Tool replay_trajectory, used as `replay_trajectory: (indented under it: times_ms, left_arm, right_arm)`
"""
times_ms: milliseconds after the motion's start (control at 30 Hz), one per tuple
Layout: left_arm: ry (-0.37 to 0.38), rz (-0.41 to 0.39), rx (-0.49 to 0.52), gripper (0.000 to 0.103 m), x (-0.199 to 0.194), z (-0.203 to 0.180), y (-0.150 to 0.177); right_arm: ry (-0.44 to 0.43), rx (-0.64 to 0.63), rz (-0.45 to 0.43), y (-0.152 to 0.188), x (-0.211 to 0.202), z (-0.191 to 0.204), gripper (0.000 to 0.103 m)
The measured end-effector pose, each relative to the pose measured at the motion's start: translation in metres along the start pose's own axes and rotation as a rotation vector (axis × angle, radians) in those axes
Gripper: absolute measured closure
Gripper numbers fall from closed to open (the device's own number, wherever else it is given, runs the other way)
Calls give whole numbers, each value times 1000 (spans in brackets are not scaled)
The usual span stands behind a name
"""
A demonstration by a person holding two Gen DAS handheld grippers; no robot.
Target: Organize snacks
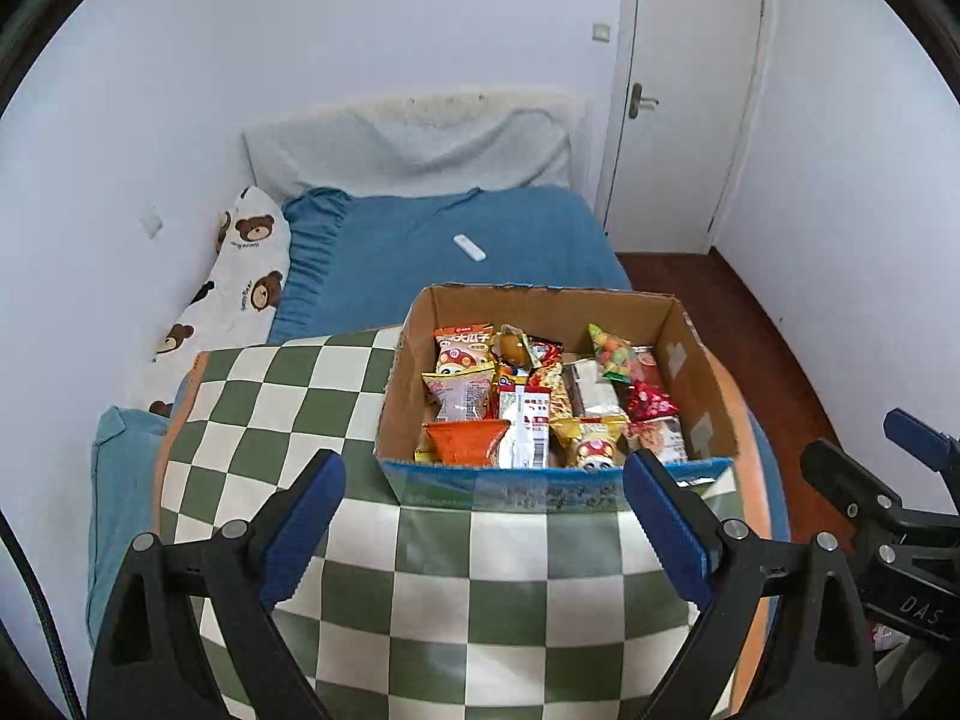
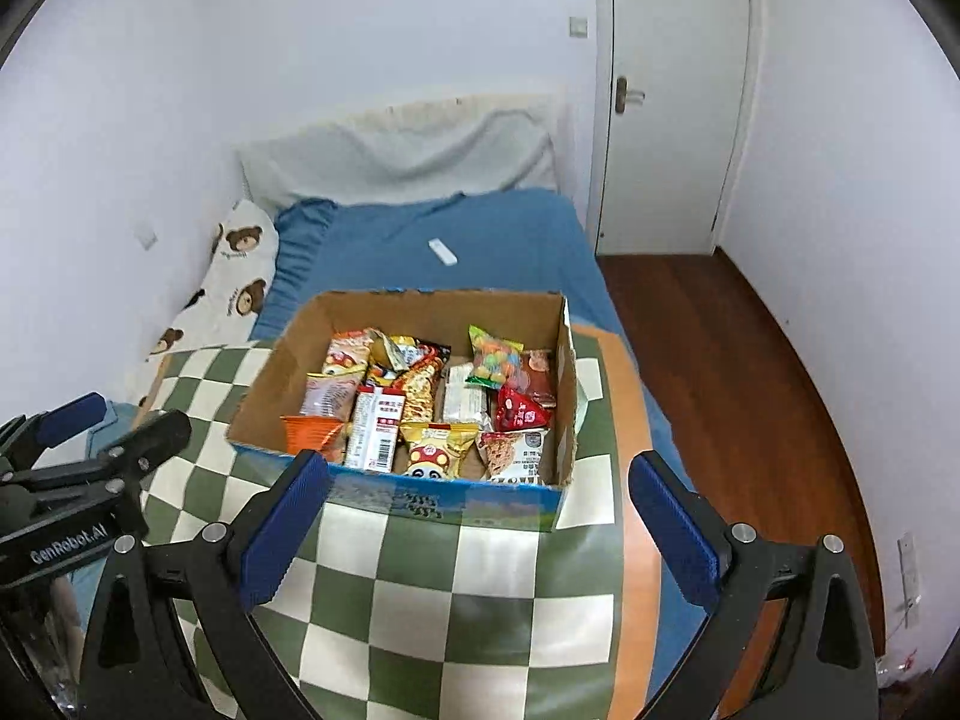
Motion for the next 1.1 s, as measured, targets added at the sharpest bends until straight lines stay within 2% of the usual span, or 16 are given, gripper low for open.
replay_trajectory:
  times_ms: [300,533,600,633,800,1100]
  left_arm:
    - [3,-86,3,8,-63,6,16]
    - [-6,-109,2,8,-87,10,28]
    - [-17,-121,-3,6,-90,13,29]
    - [-19,-124,-4,0,-91,14,29]
    - [-20,-143,-23,0,-93,19,29]
    - [-13,-111,-30,0,-76,17,29]
  right_arm:
    - [-2,-43,-81,19,-75,22,1]
    - [-12,-46,-118,26,-104,29,0]
    - [-11,-47,-122,27,-107,29,0]
    - [-8,-49,-123,27,-108,30,0]
    - [3,-58,-133,28,-115,31,0]
    - [11,-41,-129,27,-109,25,0]
Point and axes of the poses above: each gripper's, at about its wrist camera, not at the fingertips, and x roughly the way its jaws point, z to its left, y to its underside, the point moved 7 cm from there along x, roughly the way its jaws point, and after that the axes turned 7 degrees about -y, right-handed, at the moved point
